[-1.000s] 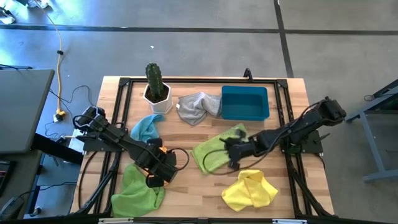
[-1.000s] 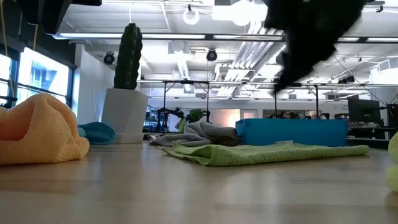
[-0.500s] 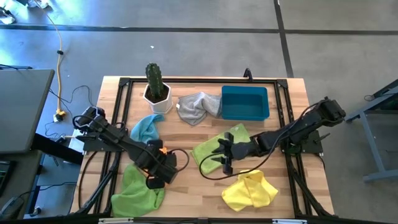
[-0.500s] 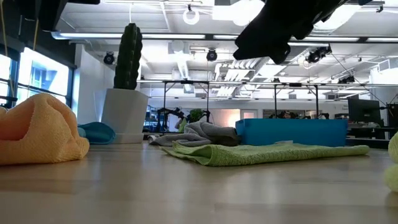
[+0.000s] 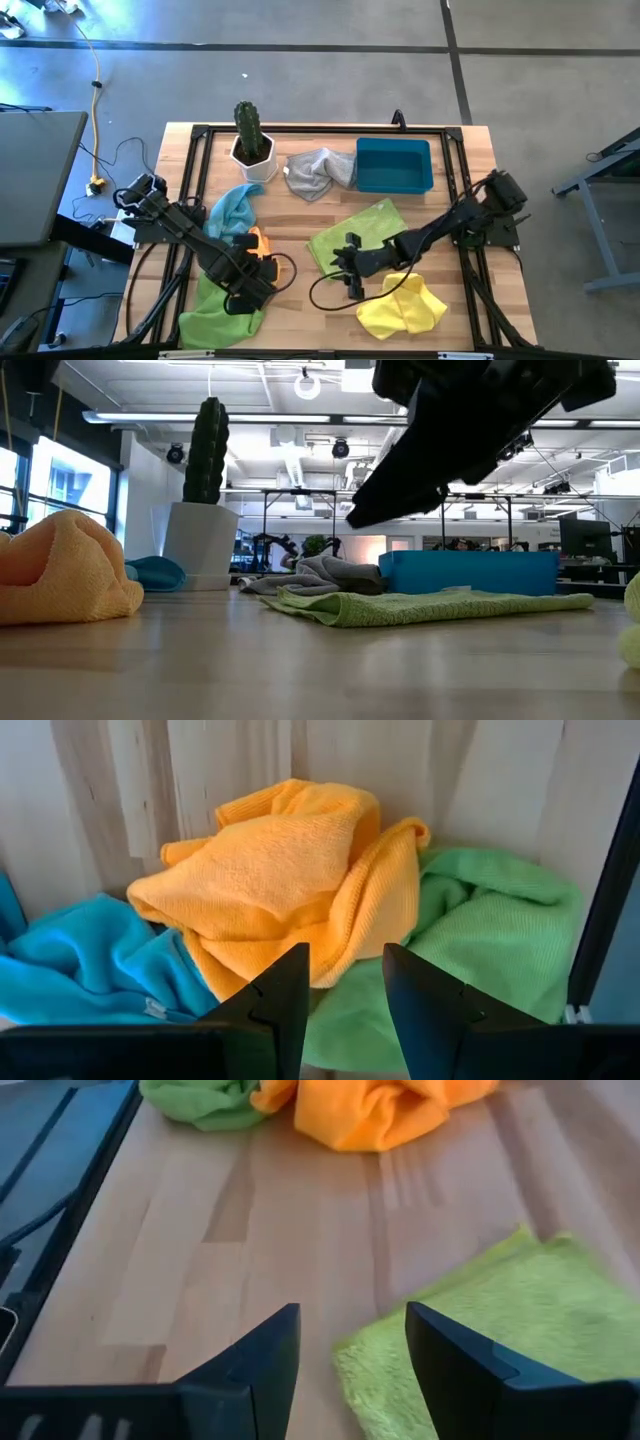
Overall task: Fold microfiber towels
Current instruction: Fold the light green microfiber cloth
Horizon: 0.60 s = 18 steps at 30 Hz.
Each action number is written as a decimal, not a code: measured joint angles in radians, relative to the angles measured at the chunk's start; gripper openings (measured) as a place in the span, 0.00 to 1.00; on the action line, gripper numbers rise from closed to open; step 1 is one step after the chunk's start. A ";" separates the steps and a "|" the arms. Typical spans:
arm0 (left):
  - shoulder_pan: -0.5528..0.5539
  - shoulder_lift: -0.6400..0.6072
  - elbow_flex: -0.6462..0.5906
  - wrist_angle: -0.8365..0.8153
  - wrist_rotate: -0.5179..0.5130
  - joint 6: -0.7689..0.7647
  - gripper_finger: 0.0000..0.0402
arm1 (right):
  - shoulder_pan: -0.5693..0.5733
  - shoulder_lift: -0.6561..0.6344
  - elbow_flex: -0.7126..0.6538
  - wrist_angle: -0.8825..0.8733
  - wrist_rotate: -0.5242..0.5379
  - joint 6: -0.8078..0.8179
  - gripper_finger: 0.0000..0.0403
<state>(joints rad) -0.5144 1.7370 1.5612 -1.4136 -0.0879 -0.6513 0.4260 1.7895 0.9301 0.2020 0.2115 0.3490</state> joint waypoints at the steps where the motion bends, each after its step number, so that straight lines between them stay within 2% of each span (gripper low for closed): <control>1: 0.000 0.000 0.000 -0.001 0.000 0.006 0.30 | 0.000 0.015 0.014 0.002 -0.004 0.013 0.44; 10: -0.038 0.000 0.000 -0.023 -0.002 0.008 0.30 | 0.003 0.134 0.110 -0.013 -0.011 0.031 0.44; 18: -0.057 0.000 0.000 -0.062 -0.003 0.008 0.30 | 0.005 0.146 0.123 -0.133 0.030 0.035 0.44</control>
<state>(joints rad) -0.5716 1.7370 1.5612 -1.4751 -0.0906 -0.6430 0.4311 1.9358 1.0531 0.0694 0.2413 0.3838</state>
